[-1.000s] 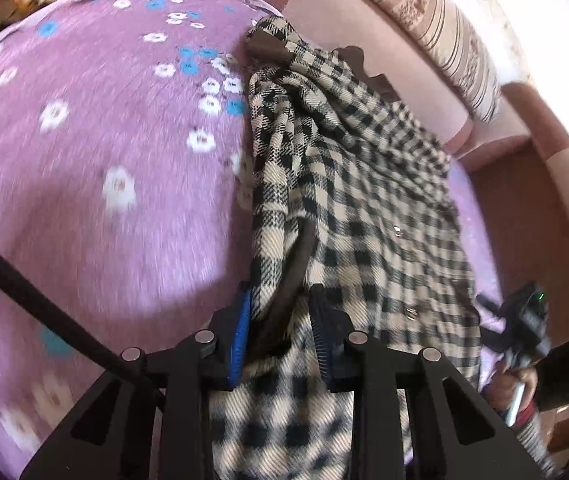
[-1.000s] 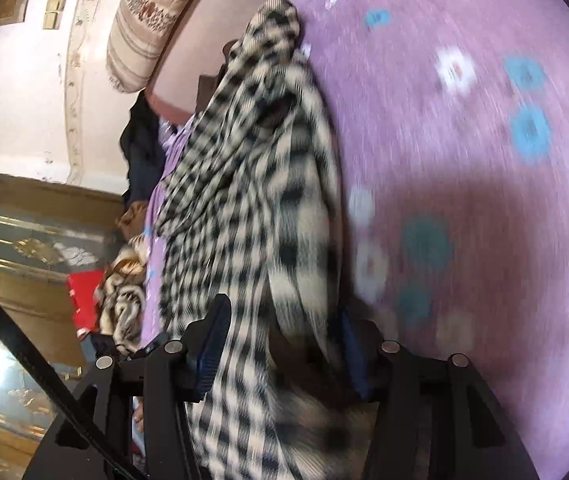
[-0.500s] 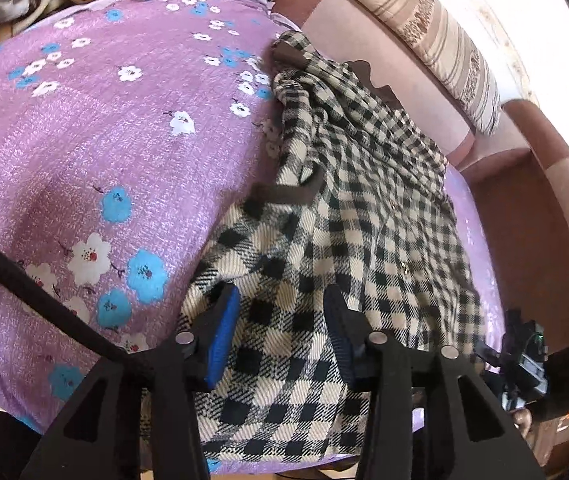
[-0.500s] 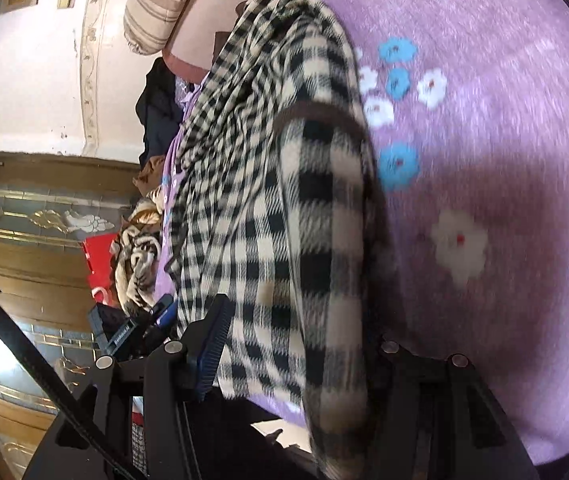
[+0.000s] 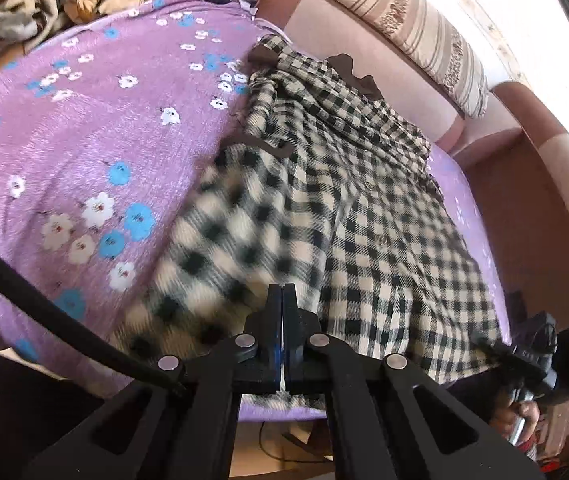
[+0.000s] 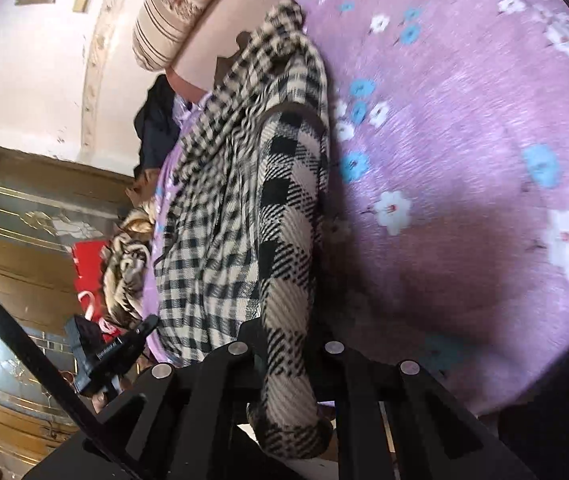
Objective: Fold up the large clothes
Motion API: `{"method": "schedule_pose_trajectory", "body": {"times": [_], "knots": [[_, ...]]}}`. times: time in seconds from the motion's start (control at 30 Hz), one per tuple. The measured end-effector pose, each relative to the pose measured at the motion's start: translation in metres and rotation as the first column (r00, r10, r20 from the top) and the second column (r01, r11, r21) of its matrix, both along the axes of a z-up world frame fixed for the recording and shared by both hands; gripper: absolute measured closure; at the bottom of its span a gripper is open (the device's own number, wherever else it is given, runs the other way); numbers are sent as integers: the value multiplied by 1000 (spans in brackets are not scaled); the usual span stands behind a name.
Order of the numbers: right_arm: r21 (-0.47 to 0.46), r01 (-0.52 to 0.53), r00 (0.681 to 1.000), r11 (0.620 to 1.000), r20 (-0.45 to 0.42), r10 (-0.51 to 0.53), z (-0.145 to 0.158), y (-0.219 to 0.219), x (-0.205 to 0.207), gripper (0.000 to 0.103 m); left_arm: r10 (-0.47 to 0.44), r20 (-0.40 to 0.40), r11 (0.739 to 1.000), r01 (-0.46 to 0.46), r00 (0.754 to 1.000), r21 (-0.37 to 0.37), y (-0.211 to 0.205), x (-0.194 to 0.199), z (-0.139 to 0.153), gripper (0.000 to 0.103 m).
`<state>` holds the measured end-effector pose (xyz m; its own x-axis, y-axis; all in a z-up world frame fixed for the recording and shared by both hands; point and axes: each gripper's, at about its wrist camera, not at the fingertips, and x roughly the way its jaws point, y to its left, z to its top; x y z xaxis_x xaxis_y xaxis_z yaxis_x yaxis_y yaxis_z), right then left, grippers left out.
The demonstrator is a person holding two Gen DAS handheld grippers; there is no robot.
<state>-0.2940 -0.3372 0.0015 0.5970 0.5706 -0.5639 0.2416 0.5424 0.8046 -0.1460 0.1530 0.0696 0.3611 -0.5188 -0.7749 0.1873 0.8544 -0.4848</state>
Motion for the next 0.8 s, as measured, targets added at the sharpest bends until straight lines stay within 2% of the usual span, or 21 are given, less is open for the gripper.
{"method": "schedule_pose_trajectory", "body": {"times": [0.17,0.27,0.33,0.37,0.4,0.47,0.53,0.6,0.73,0.8], "knots": [[29,-21,997,999,-69,23,-23,5,2,93,12,-65,997,-7,998,72,3,-2,-23,103],[8,-16,997,1000,-73,16,-23,9,5,84,31,-57,998,-27,998,62,10,-3,-21,102],[-25,-25,997,999,-67,23,-19,10,6,57,44,2,996,-44,999,80,16,-5,-13,97],[-37,-34,997,999,-65,31,-19,12,8,56,56,26,994,-58,998,88,18,-4,-10,83],[-46,-41,997,998,-67,38,-19,15,10,56,79,59,992,-84,995,89,23,-3,-5,61],[-69,-57,997,996,-64,53,-17,20,14,55,114,107,988,-124,988,94,29,1,2,44],[-82,-63,997,995,-60,58,-16,24,15,52,126,146,981,-145,981,126,29,11,6,43],[-65,-52,997,997,-60,49,-18,24,16,52,124,138,979,-143,983,145,29,22,1,41],[-67,-72,996,995,-55,68,-19,28,21,50,72,70,987,-82,995,137,22,40,-19,41],[-87,-97,995,992,-48,93,-17,35,24,50,37,8,992,-38,999,119,14,44,-32,41]]}}
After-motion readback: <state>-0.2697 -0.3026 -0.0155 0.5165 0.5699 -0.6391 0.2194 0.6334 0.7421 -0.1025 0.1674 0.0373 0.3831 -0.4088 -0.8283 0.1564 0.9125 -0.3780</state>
